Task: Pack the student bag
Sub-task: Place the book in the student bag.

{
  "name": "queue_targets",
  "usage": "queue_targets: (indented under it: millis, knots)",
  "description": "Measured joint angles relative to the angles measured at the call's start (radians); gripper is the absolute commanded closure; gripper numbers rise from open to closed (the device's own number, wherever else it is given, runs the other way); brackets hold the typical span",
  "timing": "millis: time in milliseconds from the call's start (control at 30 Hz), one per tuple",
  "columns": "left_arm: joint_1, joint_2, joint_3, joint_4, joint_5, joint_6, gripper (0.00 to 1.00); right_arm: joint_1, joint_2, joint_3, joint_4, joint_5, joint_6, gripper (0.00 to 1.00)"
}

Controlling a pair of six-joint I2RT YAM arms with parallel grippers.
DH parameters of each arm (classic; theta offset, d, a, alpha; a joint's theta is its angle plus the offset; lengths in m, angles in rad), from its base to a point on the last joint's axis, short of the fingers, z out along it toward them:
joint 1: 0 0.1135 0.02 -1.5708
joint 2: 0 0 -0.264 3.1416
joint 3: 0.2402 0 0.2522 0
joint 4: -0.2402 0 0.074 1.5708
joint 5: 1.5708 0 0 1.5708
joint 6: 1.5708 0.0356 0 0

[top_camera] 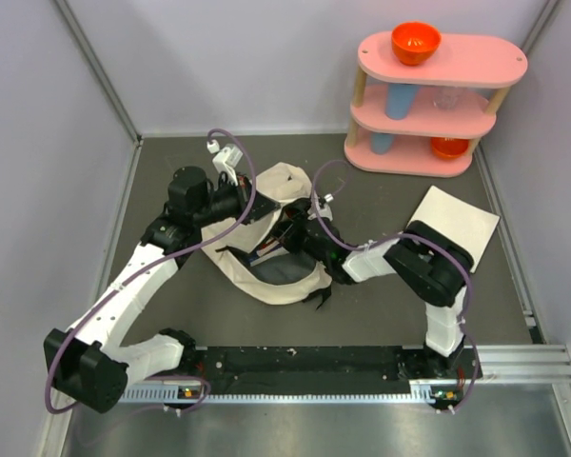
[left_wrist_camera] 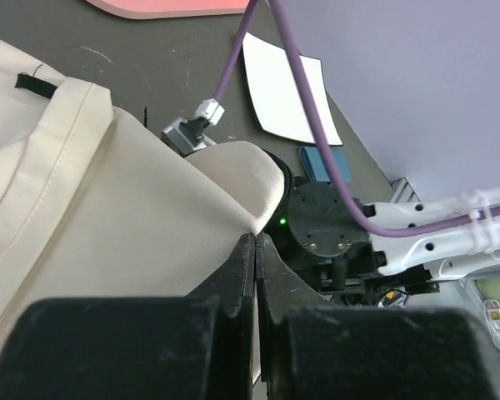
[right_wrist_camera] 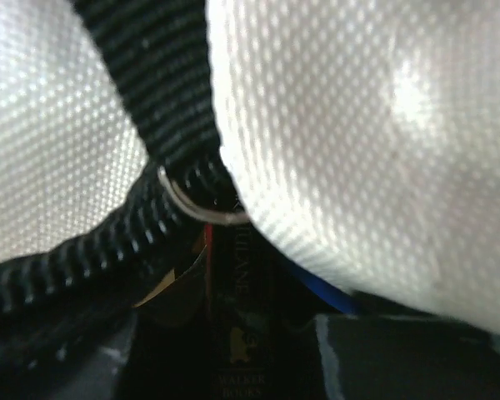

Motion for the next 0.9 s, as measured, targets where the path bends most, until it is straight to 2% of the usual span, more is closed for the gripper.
queue_targets:
  millis: [67,300,433,633,700,767,800,833,867,900]
  knots:
    - [0.0,0.0,-0.002,-0.002,-0.001,0.001,1.0,0.003,0.046,0.029,0.036,0.015,0.0,0.92]
    - [0.0,-0.002,-0.006,0.002,-0.007,0.001,1.0,0.008,0.081,0.097,0.01,0.041,-0.045,0.46]
    - [-0.001,-0.002,-0.014,0.002,-0.007,0.002,1.0,0.008,0.057,0.069,-0.002,0.04,-0.087,0.35]
    - [-0.004,-0.011,-0.037,0.003,-0.01,0.005,1.0,0.008,-0.134,-0.1,-0.044,0.05,-0.18,0.15]
    - [-0.006,-0.015,-0.051,0.008,-0.008,0.004,1.0,0.008,-0.201,-0.124,-0.105,0.059,-0.219,0.16]
    - [-0.007,-0.016,-0.058,0.009,-0.007,0.003,1.0,0.008,-0.256,-0.131,-0.16,0.063,-0.25,0.26]
    - [-0.007,-0.016,-0.06,0.011,-0.007,0.002,1.0,0.008,-0.271,-0.131,-0.175,0.064,-0.261,0.38]
    - [-0.007,-0.016,-0.061,0.019,-0.007,0.001,1.0,0.008,-0.281,-0.131,-0.185,0.064,-0.27,0.46]
    - [-0.007,-0.016,-0.062,0.024,-0.007,0.001,1.0,0.008,-0.283,-0.131,-0.19,0.061,-0.28,0.6]
    - [-0.007,-0.016,-0.062,0.03,-0.007,0.001,1.0,0.008,-0.282,-0.131,-0.2,0.054,-0.279,0.66]
